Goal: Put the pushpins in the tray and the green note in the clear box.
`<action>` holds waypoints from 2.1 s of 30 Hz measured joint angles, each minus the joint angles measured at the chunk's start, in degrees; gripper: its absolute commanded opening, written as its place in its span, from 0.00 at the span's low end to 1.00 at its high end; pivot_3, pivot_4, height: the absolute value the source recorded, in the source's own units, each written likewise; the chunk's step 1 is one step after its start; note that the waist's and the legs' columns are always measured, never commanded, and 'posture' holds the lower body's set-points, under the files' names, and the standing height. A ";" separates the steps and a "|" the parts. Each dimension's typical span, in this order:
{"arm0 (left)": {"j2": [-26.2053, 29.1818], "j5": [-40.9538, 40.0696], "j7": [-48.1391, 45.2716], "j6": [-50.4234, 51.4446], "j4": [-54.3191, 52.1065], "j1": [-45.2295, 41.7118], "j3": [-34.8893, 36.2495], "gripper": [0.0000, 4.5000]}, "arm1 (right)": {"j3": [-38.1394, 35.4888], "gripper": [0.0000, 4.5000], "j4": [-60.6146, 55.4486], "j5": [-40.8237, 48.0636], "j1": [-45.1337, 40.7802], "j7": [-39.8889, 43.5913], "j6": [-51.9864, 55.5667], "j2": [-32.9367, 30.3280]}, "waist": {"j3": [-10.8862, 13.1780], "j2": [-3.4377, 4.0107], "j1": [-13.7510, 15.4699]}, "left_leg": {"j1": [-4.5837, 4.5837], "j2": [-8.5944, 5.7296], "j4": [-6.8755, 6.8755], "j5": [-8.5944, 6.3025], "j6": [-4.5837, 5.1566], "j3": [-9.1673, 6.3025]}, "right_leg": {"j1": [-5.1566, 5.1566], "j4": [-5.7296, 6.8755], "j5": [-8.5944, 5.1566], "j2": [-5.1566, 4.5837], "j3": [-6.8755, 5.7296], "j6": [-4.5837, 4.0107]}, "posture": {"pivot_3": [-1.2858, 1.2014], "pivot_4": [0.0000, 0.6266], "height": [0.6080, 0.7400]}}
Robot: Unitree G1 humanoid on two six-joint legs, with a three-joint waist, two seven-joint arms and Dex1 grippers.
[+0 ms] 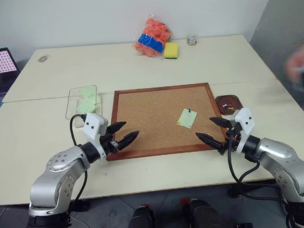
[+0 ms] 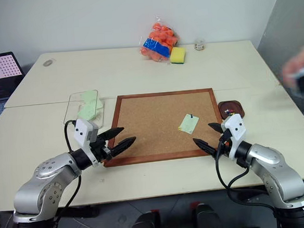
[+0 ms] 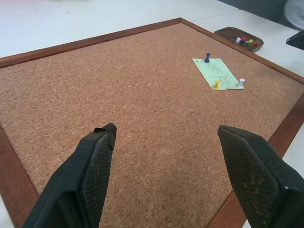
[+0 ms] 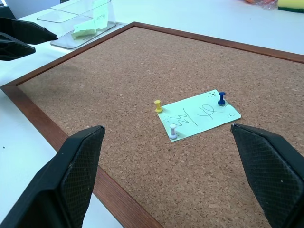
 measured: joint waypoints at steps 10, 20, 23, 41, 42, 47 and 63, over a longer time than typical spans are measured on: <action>-0.05 -0.05 0.04 0.00 0.34 -0.01 0.00 0.80 | -0.08 1.00 0.01 -0.01 0.00 -0.63 -0.49 -0.16 | 0.00 0.00 0.00 | 0.00 0.00 0.00 0.00 0.00 0.01 | 0.00 0.00 0.00 0.00 0.00 0.00 | 0.52 0.24 1.00; -0.11 -0.02 0.03 -0.04 0.49 -0.01 -0.03 0.80 | -0.19 1.00 0.34 -0.03 -0.08 -0.83 -0.86 -0.24 | 0.00 0.00 0.00 | 0.00 0.00 0.00 0.00 0.00 0.01 | 0.00 0.01 0.00 0.00 0.01 0.00 | 0.52 0.24 1.00; -0.27 -0.18 0.06 -0.02 0.64 -0.15 -0.03 0.80 | -0.19 1.00 0.46 -0.10 -0.35 -1.39 -0.99 0.03 | 0.00 0.00 0.00 | 0.00 0.00 0.00 0.00 0.00 0.01 | 0.00 0.01 0.00 0.00 0.01 0.00 | 0.52 0.24 1.00; -4.51 4.03 -3.18 -6.66 11.65 -9.94 -6.72 0.21 | 2.85 1.00 11.74 -5.17 -8.35 -4.26 -5.64 4.38 | 0.00 0.00 -0.02 | 0.01 -0.02 0.01 0.00 0.00 0.08 | -0.01 0.03 0.03 0.01 0.05 0.02 | 0.52 0.24 1.00; -5.09 4.63 -3.70 -7.57 13.12 -10.92 -7.33 0.17 | 3.11 1.00 12.76 -5.58 -9.20 -4.24 -5.98 4.77 | 0.00 0.00 -0.02 | 0.01 -0.02 0.02 0.00 0.00 0.08 | -0.01 0.04 0.03 0.01 0.05 0.03 | 0.52 0.24 1.00; -6.70 8.54 -6.86 -13.52 21.39 -15.19 -11.09 0.01 | 3.63 1.00 19.06 -6.81 -14.79 -4.25 -7.22 6.54 | -0.01 0.00 -0.16 | 0.04 -0.02 0.02 0.00 0.00 0.12 | -0.01 0.07 0.04 0.02 0.07 0.03 | 0.52 0.24 1.00; -11.60 15.82 -13.50 -22.68 35.30 -19.54 -17.03 0.01 | 7.65 1.00 42.73 -12.85 -26.04 -3.14 -17.55 13.92 | -0.01 0.01 -0.20 | 0.04 -0.02 0.04 0.00 0.00 0.14 | -0.02 0.12 0.20 0.02 0.08 -0.22 | 0.52 0.24 1.00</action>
